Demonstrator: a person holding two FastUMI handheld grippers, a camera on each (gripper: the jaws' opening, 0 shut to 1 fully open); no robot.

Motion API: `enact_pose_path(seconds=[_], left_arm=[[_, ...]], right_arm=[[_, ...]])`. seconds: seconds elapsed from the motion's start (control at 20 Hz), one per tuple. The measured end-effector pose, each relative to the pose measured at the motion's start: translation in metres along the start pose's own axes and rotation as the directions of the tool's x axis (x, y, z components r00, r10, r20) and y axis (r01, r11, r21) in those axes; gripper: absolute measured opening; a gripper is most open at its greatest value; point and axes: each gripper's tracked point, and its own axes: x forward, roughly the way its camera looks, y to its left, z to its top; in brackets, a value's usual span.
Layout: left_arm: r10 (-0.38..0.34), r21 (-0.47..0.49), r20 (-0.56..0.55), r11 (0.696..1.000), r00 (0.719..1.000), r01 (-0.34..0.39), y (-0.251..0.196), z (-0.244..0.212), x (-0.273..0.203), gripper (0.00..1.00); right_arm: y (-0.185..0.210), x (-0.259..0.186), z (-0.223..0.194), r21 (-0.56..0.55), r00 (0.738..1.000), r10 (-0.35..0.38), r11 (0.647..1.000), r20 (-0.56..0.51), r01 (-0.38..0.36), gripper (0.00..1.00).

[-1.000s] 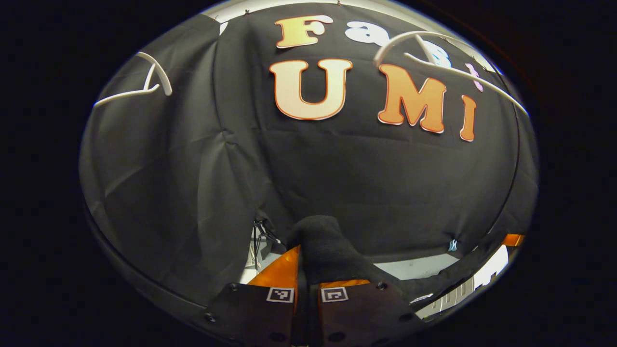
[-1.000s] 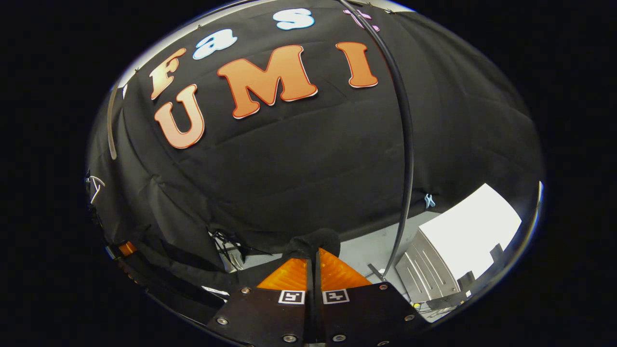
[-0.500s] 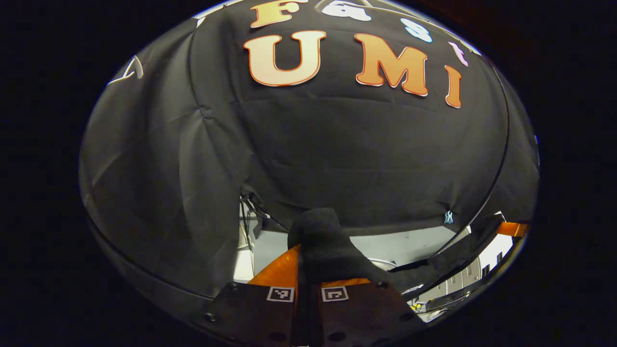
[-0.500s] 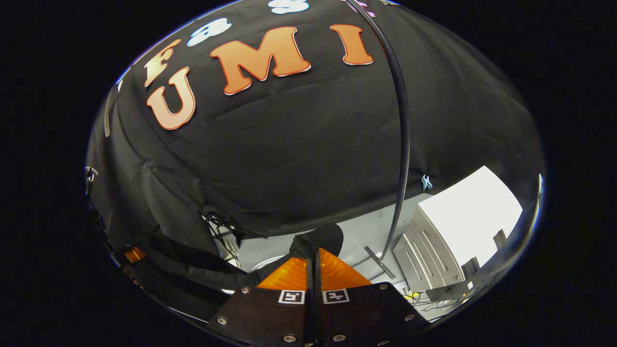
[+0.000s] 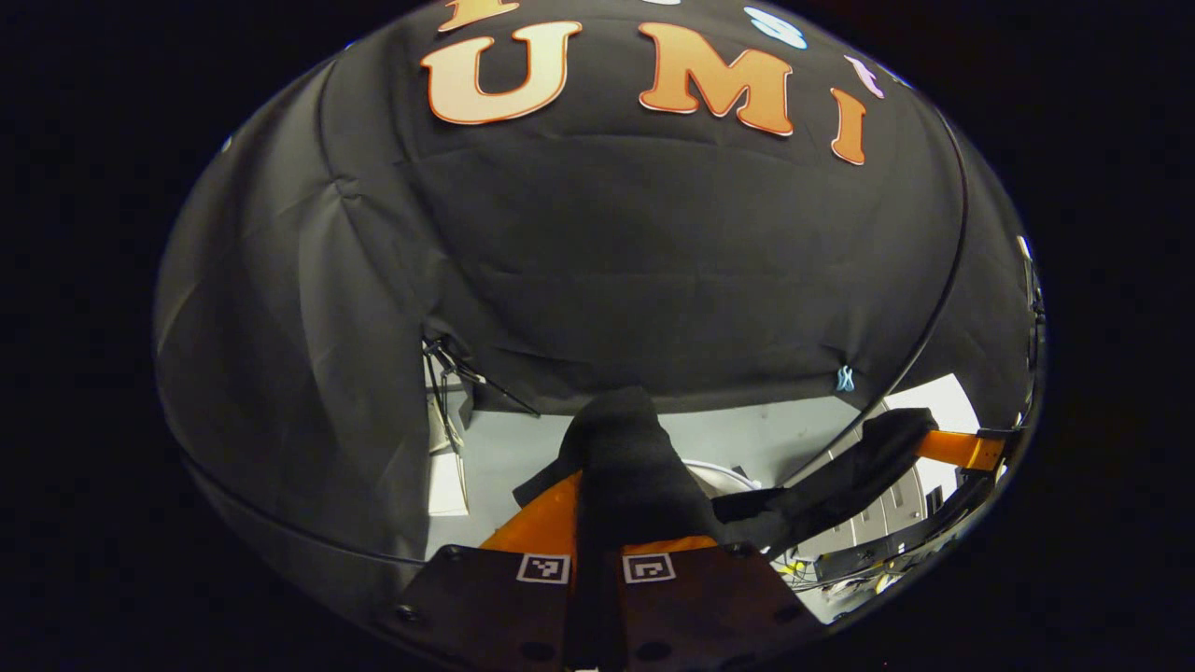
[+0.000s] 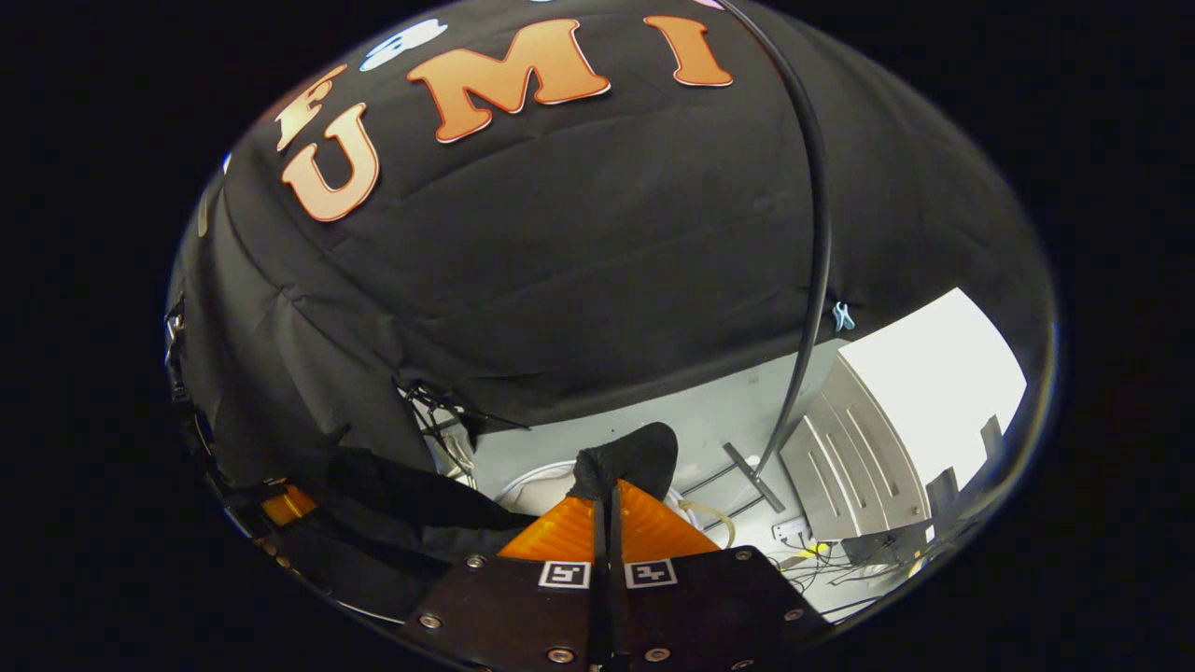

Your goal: Grasp the clothes on the hanger with both hands and then place them into the laundry hamper below.

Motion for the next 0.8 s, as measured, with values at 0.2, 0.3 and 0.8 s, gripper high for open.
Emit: enact_pose_path(seconds=[0.2, 0.3, 0.8], left_arm=[[-0.011, 0.037, -0.039, 0.999, 0.999, 0.012, -0.015, -0.005, 0.007, 0.07], [0.001, 0.057, -0.057, 0.998, 0.998, 0.003, -0.018, -0.007, 0.01, 0.07], [-0.009, 0.089, -0.127, 0.996, 0.992, 0.02, -0.029, -0.023, 0.014, 0.84]], right_arm=[[0.013, 0.007, -0.011, -0.011, 0.999, 0.019, 1.0, -0.032, -0.019, 0.0], [0.012, 0.01, -0.015, -0.013, 0.998, 0.019, 1.0, -0.053, -0.02, 0.01], [0.005, 0.014, -0.015, 0.027, 0.997, -0.001, 1.0, -0.078, 0.003, 0.2]])
